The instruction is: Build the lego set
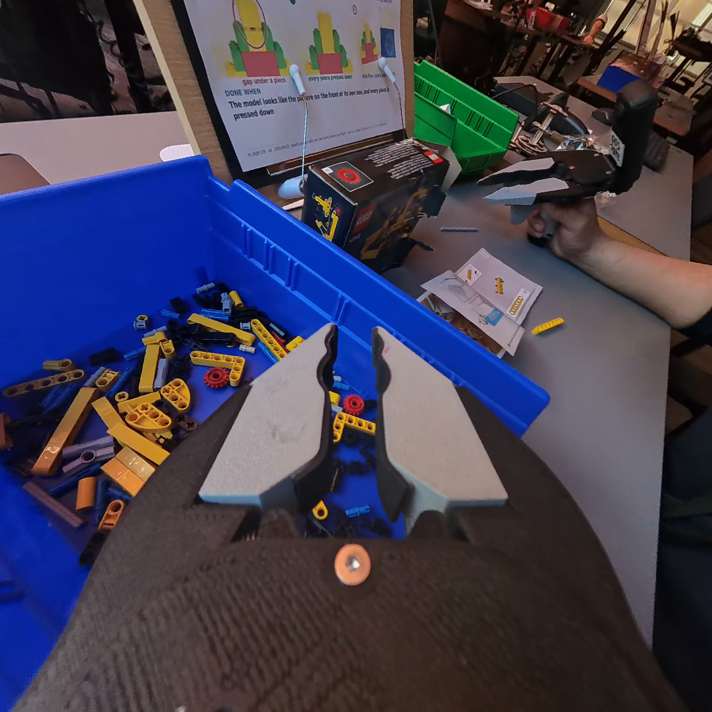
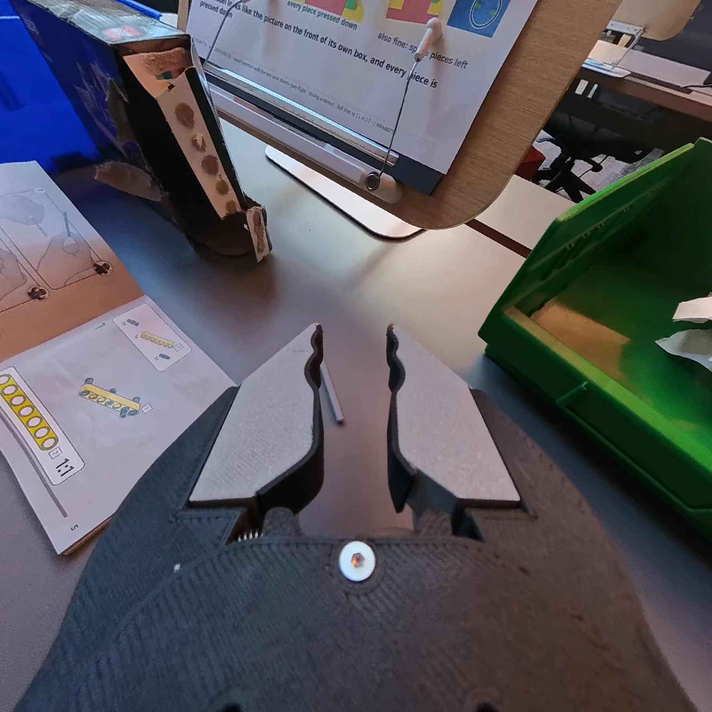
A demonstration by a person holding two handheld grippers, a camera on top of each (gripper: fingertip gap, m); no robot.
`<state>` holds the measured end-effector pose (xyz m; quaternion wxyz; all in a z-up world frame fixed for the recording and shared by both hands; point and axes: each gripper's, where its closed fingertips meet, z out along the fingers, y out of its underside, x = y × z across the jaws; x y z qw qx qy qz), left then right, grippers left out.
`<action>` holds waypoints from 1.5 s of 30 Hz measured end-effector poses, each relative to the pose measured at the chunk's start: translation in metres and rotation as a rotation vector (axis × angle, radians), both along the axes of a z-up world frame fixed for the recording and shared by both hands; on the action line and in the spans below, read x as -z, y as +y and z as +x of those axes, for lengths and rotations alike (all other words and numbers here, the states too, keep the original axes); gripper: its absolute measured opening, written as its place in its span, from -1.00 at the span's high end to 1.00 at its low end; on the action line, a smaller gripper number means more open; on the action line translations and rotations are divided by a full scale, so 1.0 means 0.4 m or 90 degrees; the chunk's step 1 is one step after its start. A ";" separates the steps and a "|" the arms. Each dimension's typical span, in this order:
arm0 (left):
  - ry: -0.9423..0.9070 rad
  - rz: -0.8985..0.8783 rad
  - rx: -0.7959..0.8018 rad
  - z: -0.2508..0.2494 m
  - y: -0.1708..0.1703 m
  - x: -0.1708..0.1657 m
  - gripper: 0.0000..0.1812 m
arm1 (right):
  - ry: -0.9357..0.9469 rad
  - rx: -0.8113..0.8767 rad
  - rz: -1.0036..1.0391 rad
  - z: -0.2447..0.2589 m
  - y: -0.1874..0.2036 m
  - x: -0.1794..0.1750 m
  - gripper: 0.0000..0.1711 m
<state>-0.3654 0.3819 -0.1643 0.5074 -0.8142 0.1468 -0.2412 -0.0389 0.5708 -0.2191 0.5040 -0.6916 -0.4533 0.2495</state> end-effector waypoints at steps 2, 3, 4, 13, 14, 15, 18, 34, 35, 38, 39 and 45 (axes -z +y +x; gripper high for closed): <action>-0.003 0.005 -0.007 -0.004 0.003 -0.002 0.84 | 0.003 -0.004 -0.007 -0.001 -0.001 0.000 0.66; -0.005 0.007 -0.012 -0.007 0.005 -0.003 0.83 | 0.005 -0.006 -0.011 -0.001 -0.001 0.001 0.65; -0.008 0.007 -0.015 -0.009 0.006 -0.003 0.83 | 0.006 -0.009 -0.015 -0.001 -0.001 0.001 0.65; 0.025 -0.024 -0.037 -0.028 0.011 0.028 0.81 | -0.014 -0.014 -0.030 -0.006 -0.001 0.016 0.65; 0.029 -0.025 -0.038 -0.029 0.010 0.028 0.81 | -0.019 -0.014 -0.031 -0.007 -0.001 0.019 0.65; 0.027 -0.029 -0.037 -0.029 0.009 0.029 0.81 | -0.024 -0.013 -0.034 -0.007 0.001 0.022 0.65; 0.011 -0.024 -0.042 -0.033 0.010 0.022 0.76 | -0.041 -0.004 -0.041 -0.008 0.010 0.033 0.64; 0.041 -0.009 -0.033 -0.019 0.009 0.024 0.78 | -0.063 -0.003 -0.027 -0.011 0.009 0.042 0.63; 0.046 -0.005 -0.038 -0.023 0.012 0.024 0.78 | -0.064 -0.005 -0.025 -0.012 0.007 0.042 0.63; 0.052 -0.009 -0.047 -0.032 0.014 0.029 0.78 | -0.067 -0.009 -0.022 -0.013 0.005 0.042 0.64; 0.050 -0.009 -0.049 -0.034 0.015 0.029 0.78 | -0.066 -0.008 -0.022 -0.013 0.005 0.042 0.64; 0.065 -0.020 -0.056 -0.039 0.023 0.049 0.78 | -0.056 0.000 -0.045 -0.009 0.013 0.043 0.65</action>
